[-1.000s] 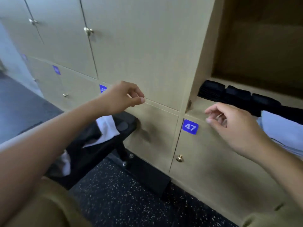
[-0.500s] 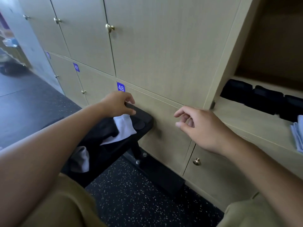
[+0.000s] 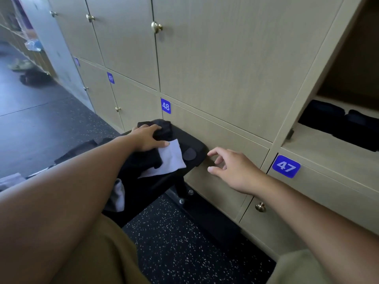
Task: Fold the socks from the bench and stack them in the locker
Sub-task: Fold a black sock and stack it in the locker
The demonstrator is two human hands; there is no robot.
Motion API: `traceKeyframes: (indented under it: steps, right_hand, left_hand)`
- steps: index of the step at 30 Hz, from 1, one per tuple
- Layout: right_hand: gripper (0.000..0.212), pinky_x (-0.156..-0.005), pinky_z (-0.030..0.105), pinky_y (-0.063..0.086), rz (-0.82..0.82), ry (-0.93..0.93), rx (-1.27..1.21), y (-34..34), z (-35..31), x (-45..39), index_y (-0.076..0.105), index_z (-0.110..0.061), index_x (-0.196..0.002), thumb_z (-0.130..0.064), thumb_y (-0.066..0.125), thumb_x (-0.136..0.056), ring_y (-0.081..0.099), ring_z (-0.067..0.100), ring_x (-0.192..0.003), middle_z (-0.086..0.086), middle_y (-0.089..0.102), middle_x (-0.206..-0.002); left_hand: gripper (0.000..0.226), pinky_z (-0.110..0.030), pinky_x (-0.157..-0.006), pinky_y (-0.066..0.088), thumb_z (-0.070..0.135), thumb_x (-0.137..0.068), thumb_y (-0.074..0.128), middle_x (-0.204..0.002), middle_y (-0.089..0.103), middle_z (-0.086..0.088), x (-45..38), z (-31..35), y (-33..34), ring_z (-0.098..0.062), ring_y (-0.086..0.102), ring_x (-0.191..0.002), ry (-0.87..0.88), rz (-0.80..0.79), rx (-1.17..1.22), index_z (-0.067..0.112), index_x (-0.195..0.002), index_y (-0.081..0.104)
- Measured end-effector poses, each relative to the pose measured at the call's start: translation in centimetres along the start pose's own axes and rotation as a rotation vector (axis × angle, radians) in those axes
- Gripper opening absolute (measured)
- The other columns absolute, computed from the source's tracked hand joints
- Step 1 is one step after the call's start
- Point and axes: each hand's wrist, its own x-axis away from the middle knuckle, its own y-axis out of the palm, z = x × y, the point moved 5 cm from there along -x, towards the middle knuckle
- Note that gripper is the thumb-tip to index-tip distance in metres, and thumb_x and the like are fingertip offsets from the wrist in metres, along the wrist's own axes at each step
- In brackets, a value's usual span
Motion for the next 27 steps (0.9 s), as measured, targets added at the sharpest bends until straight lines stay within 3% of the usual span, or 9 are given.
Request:
traceKeyframes:
  steps: [4,6,13,17,21,25,27]
  right_hand:
    - [0.049,-0.093,0.033,0.048,-0.013,0.103,-0.137,2.1,0.2,-2.5,0.047,-0.034,-0.141,-0.044,0.063,-0.096,0.059,0.019,-0.100,-0.003,0.057,-0.114]
    - [0.050,-0.088,0.032,0.047,-0.012,0.153,-0.219,3.0,0.0,-3.6,0.046,-0.031,-0.142,-0.042,0.063,-0.096,0.059,0.021,-0.097,0.000,0.059,-0.110]
    - [0.040,-0.097,0.047,0.055,0.035,0.291,-0.489,5.4,0.0,-5.8,0.056,-0.025,-0.127,-0.035,0.072,-0.091,0.066,0.027,-0.101,-0.002,0.057,-0.104]
    - [0.031,-0.084,0.030,0.048,0.135,0.309,-0.575,5.2,0.1,-6.3,0.063,-0.018,-0.120,-0.021,0.073,-0.092,0.060,0.021,-0.099,0.000,0.056,-0.111]
    - [0.023,-0.083,0.025,0.045,0.279,0.277,-0.612,3.9,-0.4,-6.4,0.065,-0.020,-0.111,-0.014,0.073,-0.090,0.063,0.020,-0.104,0.002,0.065,-0.118]
    - [0.013,-0.063,0.019,0.044,0.424,0.237,-0.606,0.9,-0.5,-5.9,0.070,-0.017,-0.103,-0.013,0.071,-0.091,0.064,0.015,-0.082,-0.002,0.071,-0.094]
    - [0.008,-0.065,0.022,0.044,0.470,0.199,-0.591,-0.5,-0.4,-5.5,0.070,-0.017,-0.098,-0.012,0.071,-0.091,0.064,0.018,-0.082,-0.002,0.071,-0.090]
  left_hand:
    - [0.071,-0.044,-0.118,0.026,0.054,-0.096,0.059,-0.154,0.044,-0.015,-0.3,0.6,-0.7,-0.038,0.039,-0.141,0.028,0.095,-0.038,0.021,-0.155,0.036]
    - [0.069,-0.042,-0.112,0.031,0.050,-0.095,0.064,-0.147,0.048,-0.015,-0.3,0.7,-0.9,-0.038,0.043,-0.135,0.021,0.104,-0.070,0.016,-0.151,0.041]
    - [0.035,-0.038,-0.086,0.044,0.038,-0.090,0.074,-0.118,0.064,-0.010,-0.4,1.2,-1.3,-0.031,0.056,-0.106,0.074,0.161,-0.062,0.016,-0.115,0.062]
    - [0.010,-0.036,-0.077,0.045,0.027,-0.095,0.067,-0.103,0.067,-0.010,-0.2,1.0,-2.0,-0.030,0.055,-0.089,0.027,0.255,0.062,0.019,-0.100,0.068]
    - [0.020,-0.032,-0.068,0.039,0.030,-0.098,0.064,-0.078,0.061,-0.004,0.3,1.3,-3.9,-0.032,0.060,-0.083,-0.004,0.370,0.269,0.020,-0.080,0.061]
    - [0.019,-0.031,-0.059,0.037,0.030,-0.099,0.063,-0.075,0.060,-0.002,1.1,2.6,-5.6,-0.025,0.057,-0.074,0.055,0.446,0.417,0.013,-0.091,0.067]
    - [0.020,-0.026,-0.057,0.039,0.029,-0.099,0.063,-0.075,0.061,-0.001,1.6,3.5,-6.2,-0.021,0.056,-0.071,0.101,0.474,0.451,0.011,-0.091,0.068]
